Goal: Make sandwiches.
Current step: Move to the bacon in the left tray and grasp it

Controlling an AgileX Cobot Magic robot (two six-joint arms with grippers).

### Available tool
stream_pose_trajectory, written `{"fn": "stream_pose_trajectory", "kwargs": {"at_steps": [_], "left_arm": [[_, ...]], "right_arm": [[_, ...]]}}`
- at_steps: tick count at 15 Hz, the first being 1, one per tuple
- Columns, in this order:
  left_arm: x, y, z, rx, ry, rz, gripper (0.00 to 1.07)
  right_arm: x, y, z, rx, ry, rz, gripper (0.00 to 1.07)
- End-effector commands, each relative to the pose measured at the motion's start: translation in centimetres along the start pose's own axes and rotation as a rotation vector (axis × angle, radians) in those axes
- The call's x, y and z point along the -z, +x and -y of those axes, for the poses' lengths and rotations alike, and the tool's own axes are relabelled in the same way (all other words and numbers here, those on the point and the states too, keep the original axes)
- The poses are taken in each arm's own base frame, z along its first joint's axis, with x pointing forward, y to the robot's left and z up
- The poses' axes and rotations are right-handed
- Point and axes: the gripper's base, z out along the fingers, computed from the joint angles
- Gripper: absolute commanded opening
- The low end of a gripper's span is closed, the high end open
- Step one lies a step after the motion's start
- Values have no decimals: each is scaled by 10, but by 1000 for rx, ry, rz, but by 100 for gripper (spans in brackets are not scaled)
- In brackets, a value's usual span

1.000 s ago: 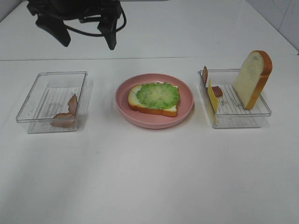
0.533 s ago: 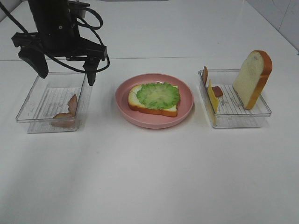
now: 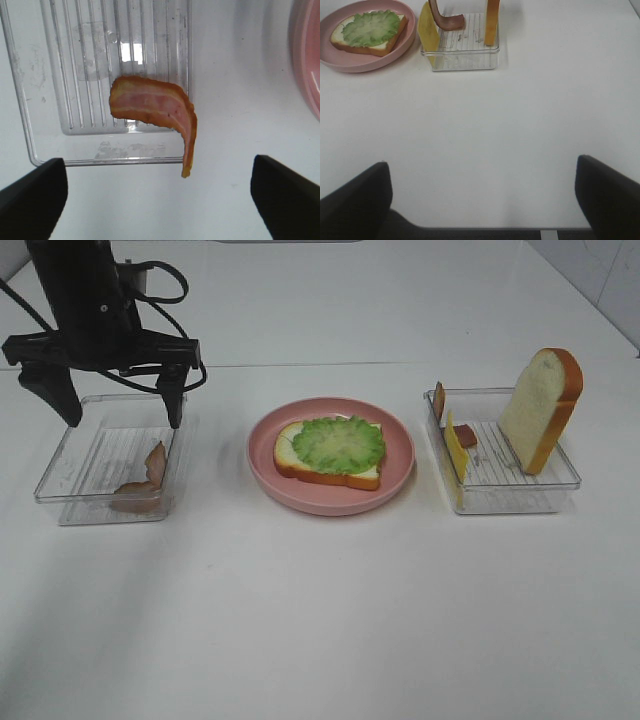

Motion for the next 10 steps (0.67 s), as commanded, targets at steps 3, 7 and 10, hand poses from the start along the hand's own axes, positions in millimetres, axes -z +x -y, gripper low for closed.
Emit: {"fn": "stream_pose_trajectory", "kwargs": {"at_steps": [3, 7, 10], "left_arm": [[-29, 0, 11, 6, 64, -68, 91], [-50, -2, 16, -12, 82, -84, 91], [-61, -3, 16, -15, 75, -99, 91]], "right_arm": [[3, 2, 0, 0, 2, 33, 96], [3, 2, 0, 0, 2, 33, 96], [3, 2, 0, 0, 2, 33, 96]]}}
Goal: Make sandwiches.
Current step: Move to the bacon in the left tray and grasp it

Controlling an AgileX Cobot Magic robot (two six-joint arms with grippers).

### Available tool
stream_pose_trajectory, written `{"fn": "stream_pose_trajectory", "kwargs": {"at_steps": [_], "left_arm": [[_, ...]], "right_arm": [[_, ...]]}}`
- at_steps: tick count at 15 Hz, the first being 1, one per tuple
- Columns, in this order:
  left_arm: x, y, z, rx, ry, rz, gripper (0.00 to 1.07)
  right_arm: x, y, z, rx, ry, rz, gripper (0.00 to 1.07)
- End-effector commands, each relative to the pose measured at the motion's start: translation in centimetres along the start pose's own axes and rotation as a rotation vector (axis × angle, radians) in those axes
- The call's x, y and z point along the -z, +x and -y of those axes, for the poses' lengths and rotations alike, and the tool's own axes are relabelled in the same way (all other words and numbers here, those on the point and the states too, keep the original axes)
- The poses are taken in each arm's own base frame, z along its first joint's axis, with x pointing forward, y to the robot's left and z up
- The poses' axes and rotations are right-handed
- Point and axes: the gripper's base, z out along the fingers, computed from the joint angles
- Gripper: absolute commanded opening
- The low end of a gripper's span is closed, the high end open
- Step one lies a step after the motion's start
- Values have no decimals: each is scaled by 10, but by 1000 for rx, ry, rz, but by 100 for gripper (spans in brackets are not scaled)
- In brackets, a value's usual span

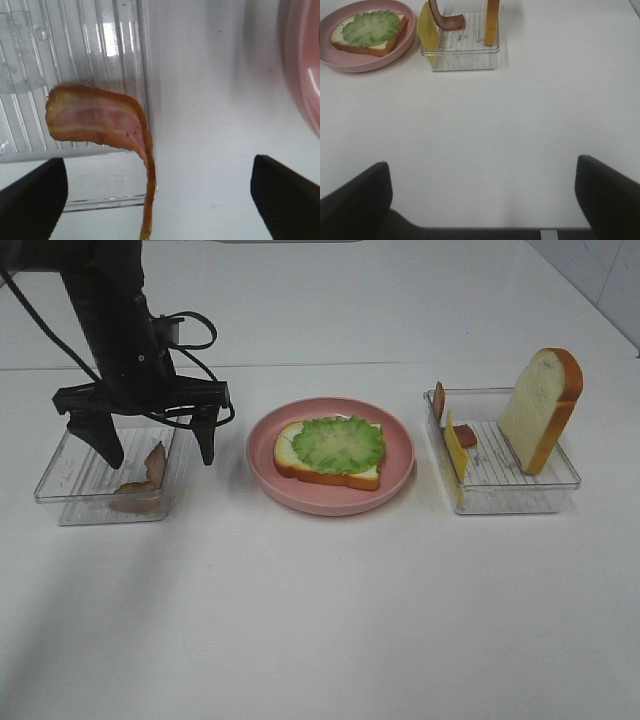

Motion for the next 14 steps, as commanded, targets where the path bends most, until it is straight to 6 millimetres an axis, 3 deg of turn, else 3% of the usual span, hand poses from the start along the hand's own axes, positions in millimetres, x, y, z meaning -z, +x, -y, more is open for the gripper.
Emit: {"fn": "stream_pose_trajectory", "kwargs": {"at_steps": [1, 5, 6, 9, 11, 14], "left_arm": [[-10, 1, 2, -4, 2, -21, 91], [-14, 2, 2, -3, 3, -39, 83], [-14, 2, 1, -3, 1, -46, 70], [-14, 3, 1, -3, -2, -54, 52], [-14, 4, 1, -3, -5, -65, 26], [-14, 7, 0, -4, -17, -96, 4]], "right_arm": [[3, 2, 0, 0, 2, 33, 96], [3, 2, 0, 0, 2, 33, 96], [3, 2, 0, 0, 2, 33, 96], [3, 2, 0, 0, 2, 33, 96], [3, 2, 0, 0, 2, 33, 96], [3, 2, 0, 0, 2, 33, 96]]}}
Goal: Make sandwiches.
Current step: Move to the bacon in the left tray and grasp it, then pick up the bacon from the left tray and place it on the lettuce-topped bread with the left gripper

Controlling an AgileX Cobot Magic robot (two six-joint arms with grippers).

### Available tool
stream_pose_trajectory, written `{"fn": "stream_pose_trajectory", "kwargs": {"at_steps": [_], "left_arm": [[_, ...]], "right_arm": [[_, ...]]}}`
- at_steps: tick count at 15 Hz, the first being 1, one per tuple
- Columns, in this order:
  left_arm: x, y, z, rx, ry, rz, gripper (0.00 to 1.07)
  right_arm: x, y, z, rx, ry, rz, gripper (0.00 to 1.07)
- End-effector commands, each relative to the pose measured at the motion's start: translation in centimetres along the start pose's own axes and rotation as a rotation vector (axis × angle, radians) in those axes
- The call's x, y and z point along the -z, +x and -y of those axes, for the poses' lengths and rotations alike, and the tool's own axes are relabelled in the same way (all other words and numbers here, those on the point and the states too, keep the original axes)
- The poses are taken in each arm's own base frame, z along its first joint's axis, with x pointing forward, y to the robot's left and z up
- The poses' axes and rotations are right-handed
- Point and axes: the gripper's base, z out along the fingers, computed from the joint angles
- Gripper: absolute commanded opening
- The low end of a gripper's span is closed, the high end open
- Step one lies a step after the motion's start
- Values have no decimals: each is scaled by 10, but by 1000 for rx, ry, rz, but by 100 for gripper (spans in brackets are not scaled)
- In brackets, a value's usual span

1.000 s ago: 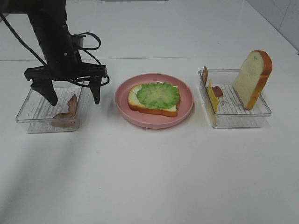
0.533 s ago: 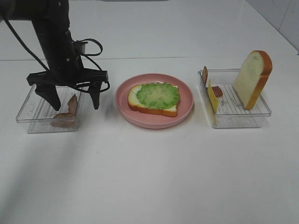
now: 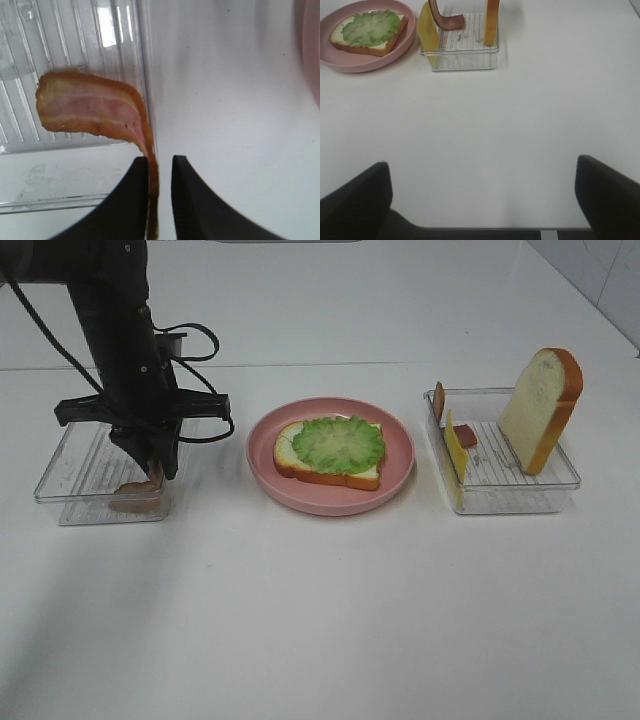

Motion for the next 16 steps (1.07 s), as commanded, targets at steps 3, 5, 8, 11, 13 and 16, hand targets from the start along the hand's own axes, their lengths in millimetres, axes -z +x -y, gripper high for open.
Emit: {"fn": "stream_pose_trajectory", "kwargs": {"at_steps": [3, 5, 8, 11, 13, 16], "left_arm": [[-3, 5, -2, -10, -30, -47, 0], [6, 4, -6, -26, -72, -26, 0], [29, 2, -7, -39, -97, 27, 0], [60, -5, -2, -34, -63, 89, 0], [79, -9, 2, -31, -24, 148, 0], [118, -14, 24, -31, 153, 245, 0]], "right_arm": [[3, 2, 0, 0, 2, 33, 96], [3, 2, 0, 0, 2, 33, 96], [3, 2, 0, 0, 2, 33, 96], [3, 2, 0, 0, 2, 33, 96], [3, 2, 0, 0, 2, 33, 96], [3, 2, 0, 0, 2, 33, 96]]}}
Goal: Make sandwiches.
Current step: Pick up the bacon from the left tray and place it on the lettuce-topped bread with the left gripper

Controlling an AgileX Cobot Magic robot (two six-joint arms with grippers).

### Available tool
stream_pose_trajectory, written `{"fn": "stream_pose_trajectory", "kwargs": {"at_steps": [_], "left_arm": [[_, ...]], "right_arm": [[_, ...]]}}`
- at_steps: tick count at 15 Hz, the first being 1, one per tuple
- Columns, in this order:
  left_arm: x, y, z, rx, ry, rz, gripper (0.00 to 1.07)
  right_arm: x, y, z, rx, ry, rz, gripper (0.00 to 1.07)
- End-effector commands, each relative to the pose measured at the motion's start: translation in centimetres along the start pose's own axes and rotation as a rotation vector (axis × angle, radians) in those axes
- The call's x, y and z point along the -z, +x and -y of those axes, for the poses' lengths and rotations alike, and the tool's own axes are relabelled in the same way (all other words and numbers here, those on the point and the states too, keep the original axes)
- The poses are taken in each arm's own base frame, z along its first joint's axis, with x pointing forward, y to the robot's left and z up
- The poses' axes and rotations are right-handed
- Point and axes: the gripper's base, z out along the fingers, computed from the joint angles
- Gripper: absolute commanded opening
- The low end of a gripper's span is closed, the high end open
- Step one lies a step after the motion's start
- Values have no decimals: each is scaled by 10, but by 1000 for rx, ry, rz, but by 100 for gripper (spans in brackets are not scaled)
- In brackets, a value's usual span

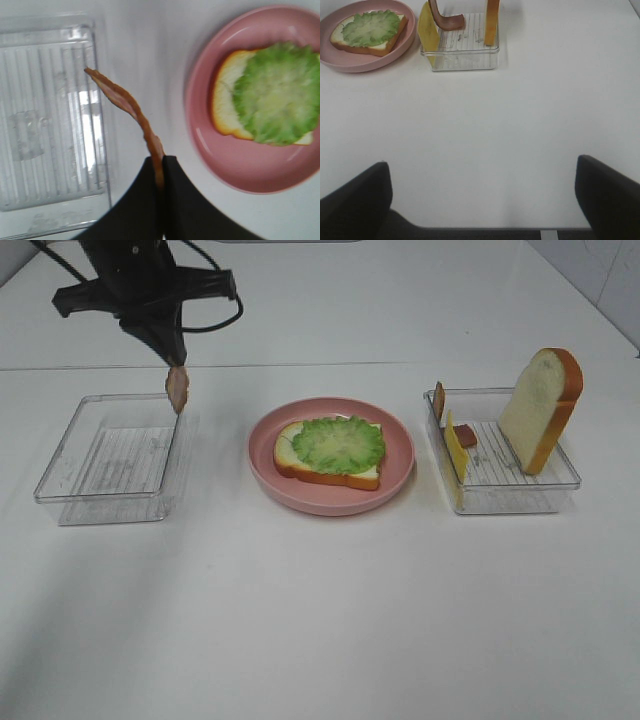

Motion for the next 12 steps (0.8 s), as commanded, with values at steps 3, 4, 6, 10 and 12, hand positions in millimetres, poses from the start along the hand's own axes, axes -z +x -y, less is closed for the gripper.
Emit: {"fn": "stream_pose_trajectory", "kwargs": {"at_steps": [3, 4, 6, 10, 12], "left_arm": [[30, -1, 26, 14, 185, -6, 0], [30, -2, 29, 9, 215, -3, 0], [26, -4, 44, 28, 391, -2, 0], [-1, -5, 59, 66, 574, -68, 0], [-13, -4, 65, 74, 618, -85, 0]], "right_arm": [[3, 2, 0, 0, 2, 33, 96], [3, 2, 0, 0, 2, 33, 96], [3, 2, 0, 0, 2, 33, 96], [3, 2, 0, 0, 2, 33, 96], [3, 2, 0, 0, 2, 33, 96]]}}
